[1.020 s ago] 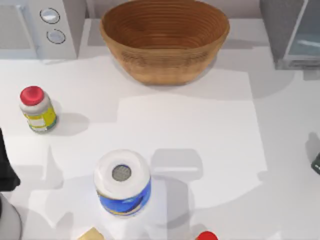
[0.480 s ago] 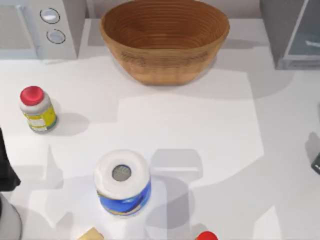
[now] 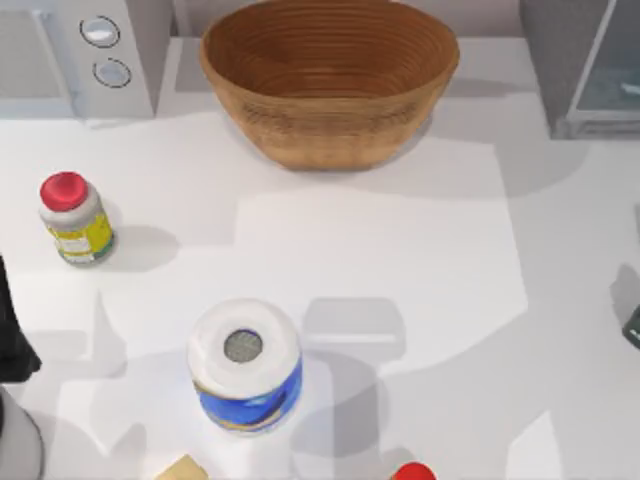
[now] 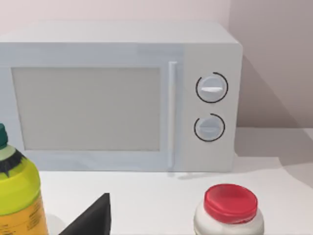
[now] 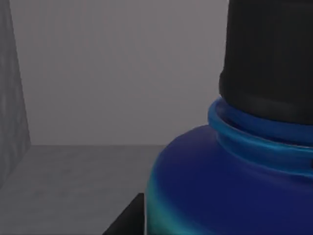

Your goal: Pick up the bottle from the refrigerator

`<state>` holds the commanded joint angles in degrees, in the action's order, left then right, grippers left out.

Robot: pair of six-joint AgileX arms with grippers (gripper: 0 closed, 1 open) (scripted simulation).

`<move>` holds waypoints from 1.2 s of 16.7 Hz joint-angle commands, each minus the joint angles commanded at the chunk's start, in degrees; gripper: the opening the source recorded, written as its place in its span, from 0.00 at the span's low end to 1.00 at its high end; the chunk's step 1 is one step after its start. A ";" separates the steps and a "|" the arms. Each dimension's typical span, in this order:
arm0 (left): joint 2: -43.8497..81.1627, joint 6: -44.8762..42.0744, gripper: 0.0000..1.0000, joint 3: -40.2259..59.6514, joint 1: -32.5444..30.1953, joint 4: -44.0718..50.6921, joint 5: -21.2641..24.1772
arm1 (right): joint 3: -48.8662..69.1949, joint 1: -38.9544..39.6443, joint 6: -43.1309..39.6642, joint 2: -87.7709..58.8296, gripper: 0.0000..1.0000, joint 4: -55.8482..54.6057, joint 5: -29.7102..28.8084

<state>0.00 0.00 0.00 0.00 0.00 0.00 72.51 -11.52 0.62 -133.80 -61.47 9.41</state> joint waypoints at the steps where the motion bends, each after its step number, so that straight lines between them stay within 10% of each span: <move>1: 0.00 0.00 1.00 0.00 0.00 0.00 0.00 | 0.00 0.00 0.00 0.00 0.55 0.00 0.00; 8: 0.00 0.00 1.00 0.00 0.00 0.00 0.00 | 0.00 0.00 0.00 0.00 0.02 0.00 0.00; 20: 0.00 0.00 1.00 0.00 0.00 0.00 0.00 | 0.20 -0.16 0.14 2.21 0.00 2.25 0.03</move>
<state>0.00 0.00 0.00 0.00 0.00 0.00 72.71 -11.68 0.75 -131.59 -59.22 9.43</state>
